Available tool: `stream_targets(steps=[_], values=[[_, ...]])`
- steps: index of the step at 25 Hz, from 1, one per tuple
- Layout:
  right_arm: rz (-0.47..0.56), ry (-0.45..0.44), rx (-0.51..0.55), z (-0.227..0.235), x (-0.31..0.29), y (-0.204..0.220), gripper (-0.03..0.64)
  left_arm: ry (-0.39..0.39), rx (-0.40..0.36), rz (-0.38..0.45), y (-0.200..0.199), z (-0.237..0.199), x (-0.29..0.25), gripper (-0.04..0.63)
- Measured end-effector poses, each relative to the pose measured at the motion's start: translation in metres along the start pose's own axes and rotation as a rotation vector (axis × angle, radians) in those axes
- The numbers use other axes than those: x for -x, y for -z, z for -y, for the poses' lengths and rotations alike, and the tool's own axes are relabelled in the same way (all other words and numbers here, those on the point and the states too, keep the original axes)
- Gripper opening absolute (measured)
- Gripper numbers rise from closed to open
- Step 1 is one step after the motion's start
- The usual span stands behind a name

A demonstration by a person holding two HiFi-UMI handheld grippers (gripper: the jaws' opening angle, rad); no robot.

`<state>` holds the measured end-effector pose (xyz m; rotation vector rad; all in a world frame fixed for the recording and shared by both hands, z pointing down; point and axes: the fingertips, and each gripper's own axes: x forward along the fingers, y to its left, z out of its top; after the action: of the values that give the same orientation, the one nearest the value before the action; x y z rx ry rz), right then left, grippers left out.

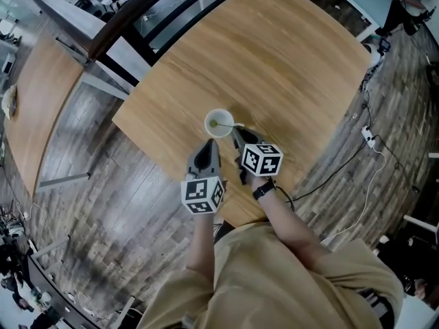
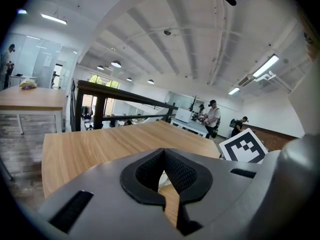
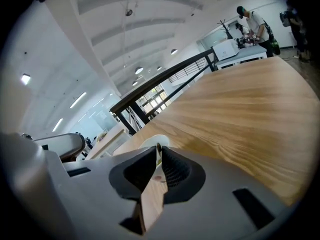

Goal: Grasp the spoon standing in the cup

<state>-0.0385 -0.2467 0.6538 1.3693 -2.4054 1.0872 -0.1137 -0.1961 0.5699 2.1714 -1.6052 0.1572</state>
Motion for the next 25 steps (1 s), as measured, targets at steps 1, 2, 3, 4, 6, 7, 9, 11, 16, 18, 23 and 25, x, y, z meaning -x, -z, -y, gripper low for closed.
stream_targets(steps=[1,2,3,4,6,7,9,11,16,18,23,25], values=[[0.01,0.004,-0.005,0.001,0.001,-0.001,0.032,0.0,0.001,0.001,0.0,0.0,0.0,0.011],[0.016,0.007,-0.002,0.002,0.001,-0.002,0.026,-0.001,0.002,0.002,-0.001,0.0,0.0,0.011],[0.018,0.008,0.004,0.002,0.002,-0.003,0.022,-0.001,0.002,0.004,-0.001,-0.001,0.0,0.011],[0.019,0.007,0.014,0.002,0.003,-0.004,0.02,-0.001,0.001,0.006,-0.002,-0.001,0.001,0.011],[0.02,0.003,0.035,0.0,0.004,-0.007,0.018,-0.002,0.0,0.011,-0.004,-0.001,0.001,0.011],[0.019,-0.001,0.045,-0.001,0.005,-0.008,0.018,-0.002,0.0,0.014,-0.005,-0.002,0.002,0.011],[0.016,-0.012,0.06,-0.005,0.006,-0.01,0.018,-0.004,-0.001,0.018,-0.007,-0.003,0.002,0.011],[0.016,-0.018,0.075,-0.008,0.008,-0.012,0.018,-0.004,-0.002,0.022,-0.009,-0.003,0.003,0.011],[0.04,-0.01,0.174,-0.021,0.021,-0.026,0.018,-0.007,-0.015,0.033,-0.016,-0.004,0.011,0.011],[0.056,-0.003,0.241,-0.029,0.028,-0.033,0.017,-0.008,-0.021,0.041,-0.019,-0.004,0.016,0.011],[0.112,-0.001,0.358,-0.049,0.053,-0.049,0.018,-0.013,-0.055,0.064,-0.027,-0.001,0.029,0.011],[0.131,-0.008,0.363,-0.053,0.062,-0.051,0.018,-0.016,-0.073,0.074,-0.031,0.002,0.033,0.011]])
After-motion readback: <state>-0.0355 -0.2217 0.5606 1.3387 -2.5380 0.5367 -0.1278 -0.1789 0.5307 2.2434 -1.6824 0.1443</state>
